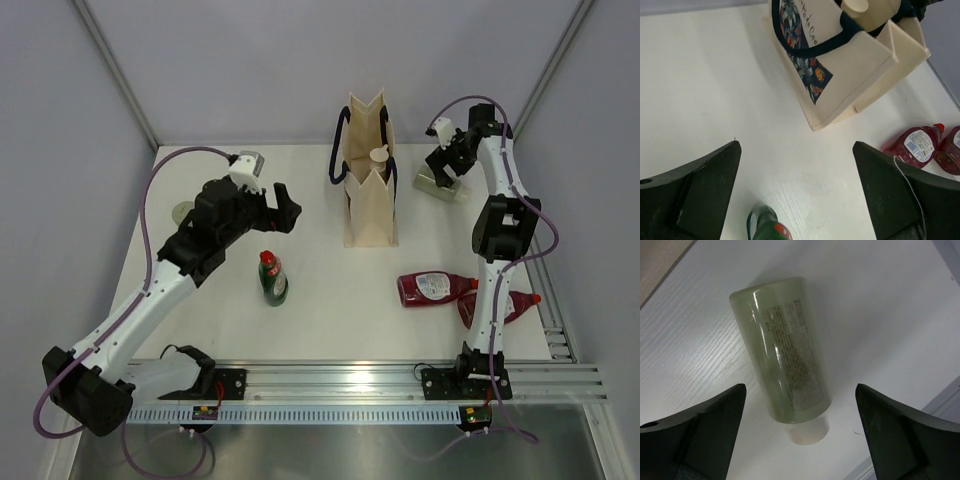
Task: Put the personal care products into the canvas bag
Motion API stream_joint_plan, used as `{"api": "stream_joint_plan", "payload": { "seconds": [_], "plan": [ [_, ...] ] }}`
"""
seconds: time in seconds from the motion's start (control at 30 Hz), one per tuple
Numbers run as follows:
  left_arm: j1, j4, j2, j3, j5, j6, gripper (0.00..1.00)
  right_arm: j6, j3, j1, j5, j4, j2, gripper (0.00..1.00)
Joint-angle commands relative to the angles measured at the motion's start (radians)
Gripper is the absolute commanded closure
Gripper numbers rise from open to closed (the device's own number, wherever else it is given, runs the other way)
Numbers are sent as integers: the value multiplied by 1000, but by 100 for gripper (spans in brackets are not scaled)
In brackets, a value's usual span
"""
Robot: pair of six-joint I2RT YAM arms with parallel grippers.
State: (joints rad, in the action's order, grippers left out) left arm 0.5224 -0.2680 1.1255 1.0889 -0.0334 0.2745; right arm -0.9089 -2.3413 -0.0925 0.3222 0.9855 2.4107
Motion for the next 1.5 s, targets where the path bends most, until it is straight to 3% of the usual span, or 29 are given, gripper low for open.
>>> {"api": "stream_joint_plan", "payload": {
  "seconds": [0.0, 0.5, 0.63, 0.67, 0.77, 0.9, 0.97, 1.23, 1.47],
  "plan": [
    [-5, 59, -111, -73, 78, 84, 1, -51, -49, 10, -26, 48, 50, 0],
    [-5, 1, -132, -109, 96, 118, 1, -44, -98, 17, -109, 42, 186, 4],
    [-5, 4, -128, -121, 95, 129, 1, -76, -63, 20, -88, 59, 177, 19],
    [-5, 4, -127, -124, 95, 129, 1, -74, -41, 20, -80, 58, 171, 33],
    [-5, 10, -121, -124, 93, 126, 1, -51, 12, 17, -42, 53, 127, 59],
    [-5, 15, -112, -121, 92, 114, 1, 31, 88, 5, 78, 32, 38, 79],
    [-5, 16, -109, -124, 93, 108, 1, 129, 124, -1, 112, 19, -14, 100],
    [-7, 33, -121, -144, 93, 91, 1, 459, 318, -39, 391, -50, -232, 100],
    [-7, 39, -148, -164, 86, 101, 1, 731, 514, -64, 580, -209, -361, 100]
  ]
}}
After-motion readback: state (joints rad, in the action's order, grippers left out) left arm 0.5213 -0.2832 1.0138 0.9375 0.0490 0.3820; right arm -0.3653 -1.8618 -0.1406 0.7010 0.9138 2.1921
